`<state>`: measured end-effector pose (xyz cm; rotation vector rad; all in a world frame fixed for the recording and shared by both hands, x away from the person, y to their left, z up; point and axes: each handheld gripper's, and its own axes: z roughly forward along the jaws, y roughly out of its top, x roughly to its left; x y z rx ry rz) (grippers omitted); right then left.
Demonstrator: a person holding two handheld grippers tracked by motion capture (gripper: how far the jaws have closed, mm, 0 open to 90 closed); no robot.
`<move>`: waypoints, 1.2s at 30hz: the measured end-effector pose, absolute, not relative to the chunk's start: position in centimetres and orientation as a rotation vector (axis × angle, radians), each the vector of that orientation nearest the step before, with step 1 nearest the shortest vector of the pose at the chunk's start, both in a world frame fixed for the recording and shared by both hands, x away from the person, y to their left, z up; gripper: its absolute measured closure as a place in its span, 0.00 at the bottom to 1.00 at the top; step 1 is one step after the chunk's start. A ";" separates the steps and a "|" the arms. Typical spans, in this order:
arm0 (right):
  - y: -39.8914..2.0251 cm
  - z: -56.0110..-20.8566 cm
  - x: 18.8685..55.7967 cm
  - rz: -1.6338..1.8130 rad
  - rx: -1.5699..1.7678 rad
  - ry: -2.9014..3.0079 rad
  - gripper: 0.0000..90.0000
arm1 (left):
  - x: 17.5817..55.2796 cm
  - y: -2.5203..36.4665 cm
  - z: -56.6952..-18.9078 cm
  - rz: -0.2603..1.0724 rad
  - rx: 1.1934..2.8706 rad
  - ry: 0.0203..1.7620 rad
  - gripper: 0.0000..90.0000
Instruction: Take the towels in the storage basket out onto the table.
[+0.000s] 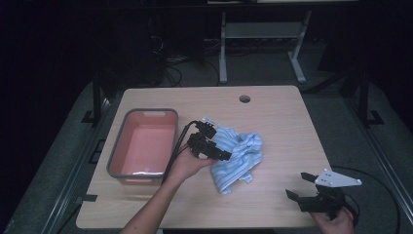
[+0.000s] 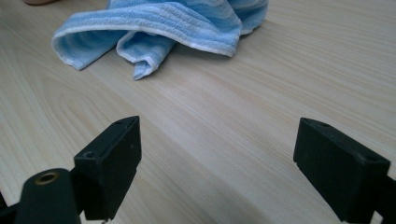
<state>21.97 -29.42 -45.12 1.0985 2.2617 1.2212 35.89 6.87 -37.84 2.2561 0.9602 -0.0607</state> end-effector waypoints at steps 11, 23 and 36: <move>-29.5 -45.2 21.9 1.214 1.100 2.259 0.16 | 34.1 7.6 -38.9 -0.074 2.258 0.944 0.28; -29.5 -45.2 22.0 1.205 1.108 2.255 0.16 | 32.2 8.6 -39.6 -0.060 2.262 0.929 0.28; -29.3 -45.4 22.2 1.200 1.110 2.268 0.16 | 30.6 9.3 -40.6 -0.065 2.254 0.917 0.28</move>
